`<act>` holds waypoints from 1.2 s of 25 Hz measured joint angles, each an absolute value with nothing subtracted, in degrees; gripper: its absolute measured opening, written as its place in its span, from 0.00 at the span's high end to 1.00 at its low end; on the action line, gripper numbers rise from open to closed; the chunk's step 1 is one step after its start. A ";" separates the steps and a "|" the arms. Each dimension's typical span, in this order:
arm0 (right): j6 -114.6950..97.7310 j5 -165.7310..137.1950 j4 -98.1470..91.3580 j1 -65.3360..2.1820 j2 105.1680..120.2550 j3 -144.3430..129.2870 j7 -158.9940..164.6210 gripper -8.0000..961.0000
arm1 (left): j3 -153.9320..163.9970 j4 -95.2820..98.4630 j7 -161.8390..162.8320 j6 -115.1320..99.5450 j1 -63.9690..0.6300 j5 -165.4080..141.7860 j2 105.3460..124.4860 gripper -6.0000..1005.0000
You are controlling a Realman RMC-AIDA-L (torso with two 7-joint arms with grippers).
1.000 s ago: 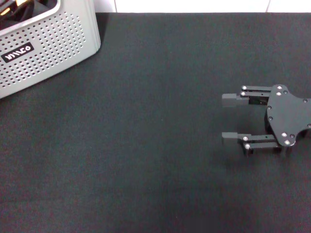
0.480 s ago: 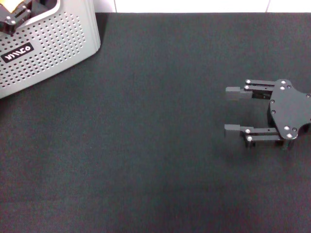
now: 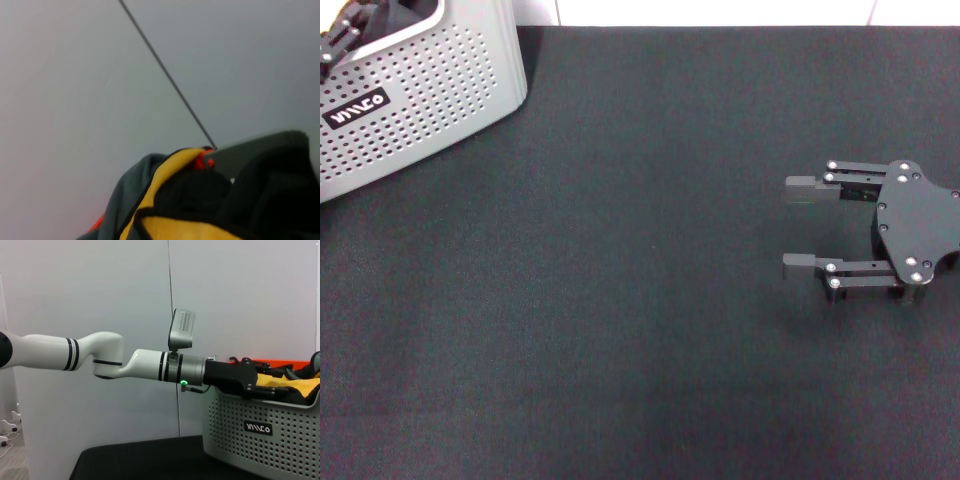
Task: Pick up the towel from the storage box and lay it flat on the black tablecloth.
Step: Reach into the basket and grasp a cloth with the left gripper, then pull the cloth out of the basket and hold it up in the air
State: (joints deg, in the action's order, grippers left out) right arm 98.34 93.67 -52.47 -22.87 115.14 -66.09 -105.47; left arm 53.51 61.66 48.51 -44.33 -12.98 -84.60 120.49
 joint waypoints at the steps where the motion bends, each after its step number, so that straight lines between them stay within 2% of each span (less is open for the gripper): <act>1: 98.35 93.67 -52.46 -22.86 115.14 -66.08 -105.50 0.25 | 53.83 61.98 48.52 -44.32 -12.89 -84.60 120.49 0.40; 13: 98.46 93.51 -51.91 -22.50 115.30 -65.55 -105.58 0.25 | 56.07 62.54 48.30 -44.25 -13.26 -85.02 120.21 0.40; 19: 98.68 93.71 -51.84 -22.43 115.23 -65.47 -105.82 0.25 | 56.06 62.56 48.00 -43.82 -13.36 -85.17 120.06 0.61; 24: 98.78 93.76 -51.84 -22.34 115.22 -65.47 -106.10 0.25 | 56.10 62.11 47.36 -42.84 -13.43 -85.24 120.05 0.84; 27: 98.79 93.77 -51.85 -22.33 115.22 -65.47 -106.13 0.25 | 56.12 62.04 46.81 -42.87 -13.44 -85.25 120.05 0.91; 30: 98.80 93.77 -51.85 -22.32 115.22 -65.47 -106.15 0.25 | 56.21 61.94 46.19 -43.04 -13.45 -85.21 120.08 0.91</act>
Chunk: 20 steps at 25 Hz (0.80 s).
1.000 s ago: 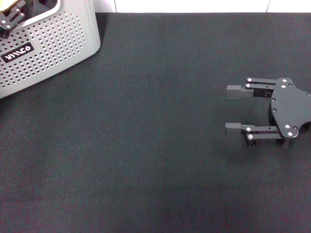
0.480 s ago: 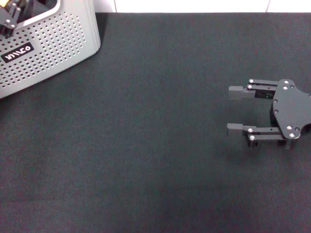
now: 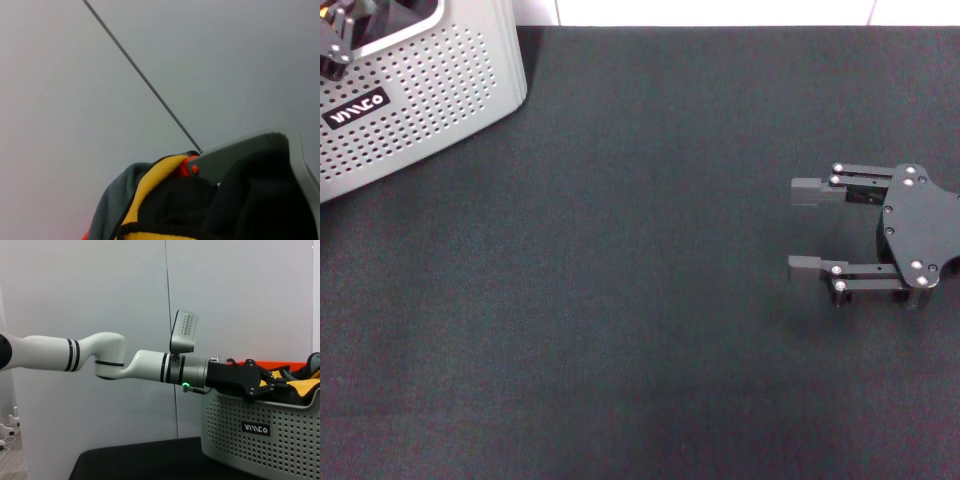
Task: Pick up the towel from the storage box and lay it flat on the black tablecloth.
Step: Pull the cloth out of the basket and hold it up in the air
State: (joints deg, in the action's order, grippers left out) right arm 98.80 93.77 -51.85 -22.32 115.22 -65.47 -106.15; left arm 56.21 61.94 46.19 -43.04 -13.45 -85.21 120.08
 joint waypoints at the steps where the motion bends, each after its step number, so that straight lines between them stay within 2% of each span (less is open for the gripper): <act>1: 98.82 93.77 -51.85 -22.32 115.22 -65.47 -106.17 0.25 | 56.24 61.92 46.12 -43.13 -13.45 -85.04 120.11 0.91; 8: 99.25 93.83 -51.80 -22.32 115.27 -65.47 -106.59 0.25 | 56.02 61.87 54.42 -42.09 -14.38 -84.01 120.03 0.91; 14: 99.40 93.86 -51.77 -22.32 115.31 -65.47 -106.65 0.25 | 56.23 61.92 53.25 -43.88 -14.42 -80.59 120.16 0.98; 20: 99.60 93.91 -51.76 -22.06 115.31 -65.47 -106.78 0.25 | 54.12 59.74 56.95 -58.14 -12.86 -64.38 119.37 0.98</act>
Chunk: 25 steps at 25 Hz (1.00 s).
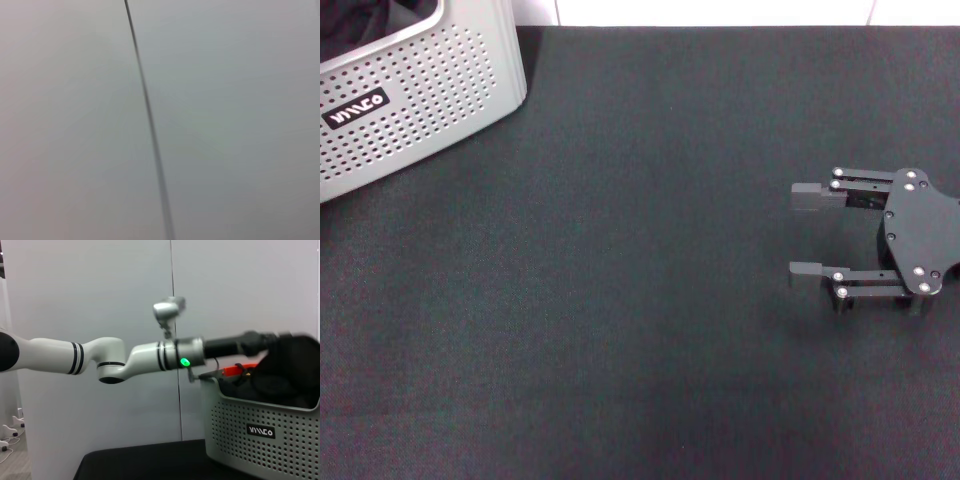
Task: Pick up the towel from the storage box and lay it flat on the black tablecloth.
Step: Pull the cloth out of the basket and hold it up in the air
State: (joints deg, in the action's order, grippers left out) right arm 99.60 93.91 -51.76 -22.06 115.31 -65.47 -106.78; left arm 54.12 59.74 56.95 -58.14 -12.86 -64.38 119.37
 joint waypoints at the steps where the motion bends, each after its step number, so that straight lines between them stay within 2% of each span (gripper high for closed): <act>1: 99.62 93.92 -51.76 -22.03 115.31 -65.47 -106.78 0.25 | 53.04 59.21 59.38 -61.86 -12.74 -63.06 119.00 0.98; 6: 99.67 93.97 -51.76 -21.93 115.31 -65.47 -106.80 0.25 | 44.99 57.70 78.58 -74.82 -13.22 -62.57 118.38 0.98; 12: 99.67 95.12 -51.30 -22.00 115.31 -65.39 -107.27 0.25 | 43.75 54.69 89.38 -96.59 -13.63 -56.94 115.76 0.98; 18: 100.15 97.99 -51.08 -22.38 115.31 -65.43 -108.02 0.25 | 43.81 54.57 97.49 -109.97 -15.25 -52.26 115.26 0.98; 25: 101.26 102.07 -53.42 -22.49 115.26 -65.71 -107.23 0.25 | 44.33 53.50 101.23 -113.63 -16.51 -50.86 115.22 0.98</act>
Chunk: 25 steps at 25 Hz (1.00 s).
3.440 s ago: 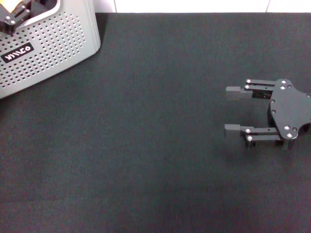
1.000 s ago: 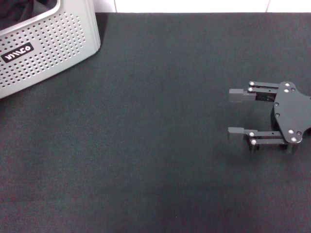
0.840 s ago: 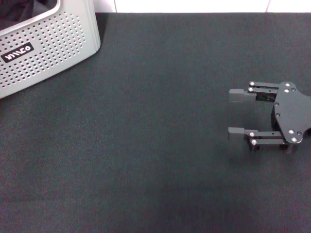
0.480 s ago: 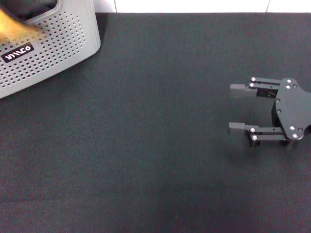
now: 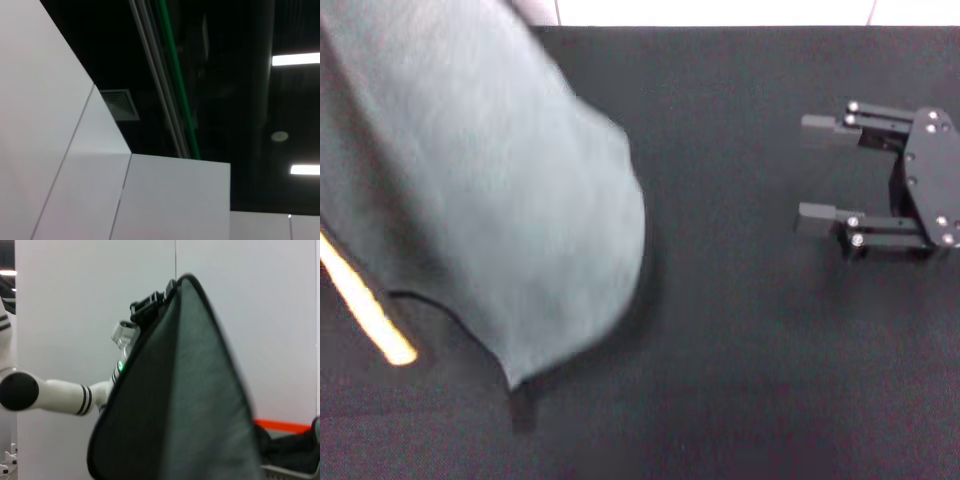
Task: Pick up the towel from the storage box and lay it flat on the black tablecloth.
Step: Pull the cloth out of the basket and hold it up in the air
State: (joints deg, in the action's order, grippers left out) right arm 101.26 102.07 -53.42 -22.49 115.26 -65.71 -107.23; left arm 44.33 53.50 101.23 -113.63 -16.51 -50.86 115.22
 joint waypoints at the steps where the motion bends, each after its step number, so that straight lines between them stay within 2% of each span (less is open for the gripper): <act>1: 101.40 102.51 -54.30 -22.49 115.24 -65.72 -106.87 0.25 | 44.33 53.50 101.23 -113.63 -16.51 -50.86 115.22 0.98; 9: 101.90 104.48 -57.48 -22.64 115.25 -66.03 -106.17 0.25 | 46.12 52.41 102.63 -115.66 -16.93 -50.83 115.19 0.98; 14: 101.54 105.10 -56.25 -25.06 115.60 -68.92 -106.78 0.25 | 49.51 52.28 102.39 -115.88 -17.78 -50.97 114.82 0.98; 25: 98.90 110.67 -43.63 -32.50 116.11 -73.75 -111.46 0.25 | 50.16 42.43 98.20 -115.85 -24.82 -54.64 115.57 0.98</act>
